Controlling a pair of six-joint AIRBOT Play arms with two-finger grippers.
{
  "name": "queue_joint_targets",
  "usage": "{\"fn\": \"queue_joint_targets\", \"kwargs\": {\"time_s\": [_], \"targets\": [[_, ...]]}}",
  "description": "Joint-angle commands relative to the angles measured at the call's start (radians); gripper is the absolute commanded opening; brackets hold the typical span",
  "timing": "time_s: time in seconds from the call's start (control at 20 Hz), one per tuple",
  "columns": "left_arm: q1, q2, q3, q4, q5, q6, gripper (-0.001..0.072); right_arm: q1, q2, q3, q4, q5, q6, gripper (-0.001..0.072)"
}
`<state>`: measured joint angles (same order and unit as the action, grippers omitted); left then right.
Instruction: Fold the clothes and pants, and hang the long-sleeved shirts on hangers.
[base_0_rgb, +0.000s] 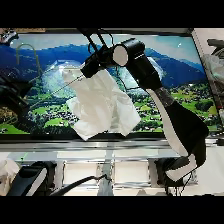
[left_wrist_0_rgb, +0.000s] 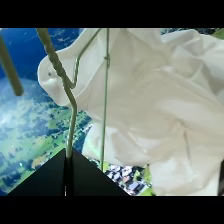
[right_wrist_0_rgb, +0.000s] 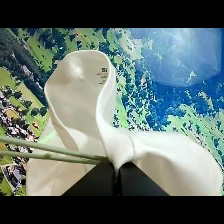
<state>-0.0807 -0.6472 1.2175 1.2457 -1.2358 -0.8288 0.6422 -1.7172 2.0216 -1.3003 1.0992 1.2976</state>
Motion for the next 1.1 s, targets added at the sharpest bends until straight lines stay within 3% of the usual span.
{"fn": "queue_joint_targets", "kwargs": {"time_s": [0.0,0.15,0.35,0.75,1.05], "targets": [[-0.001,-0.063,0.0,-0.029,0.058,0.122,0.0002,0.001,0.001,0.0,0.017,0.01,0.0,0.0025],[-0.016,-0.11,0.0,-0.043,0.15,0.177,0.0002,0.001,0.001,0.0,0.022,0.012,0.0,0.0025],[-0.04,-0.145,0.001,-0.042,0.254,0.346,0.0003,0.001,0.001,0.0,0.022,0.02,0.0,0.0025],[-0.04,-0.077,0.001,0.012,0.248,0.364,0.0003,0.001,0.0,0.0,-0.001,0.018,-0.001,0.0025],[-0.044,-0.097,0.001,0.082,0.267,0.48,0.0004,0.003,0.0,0.0,0.026,0.02,0.0,0.0025]]}}
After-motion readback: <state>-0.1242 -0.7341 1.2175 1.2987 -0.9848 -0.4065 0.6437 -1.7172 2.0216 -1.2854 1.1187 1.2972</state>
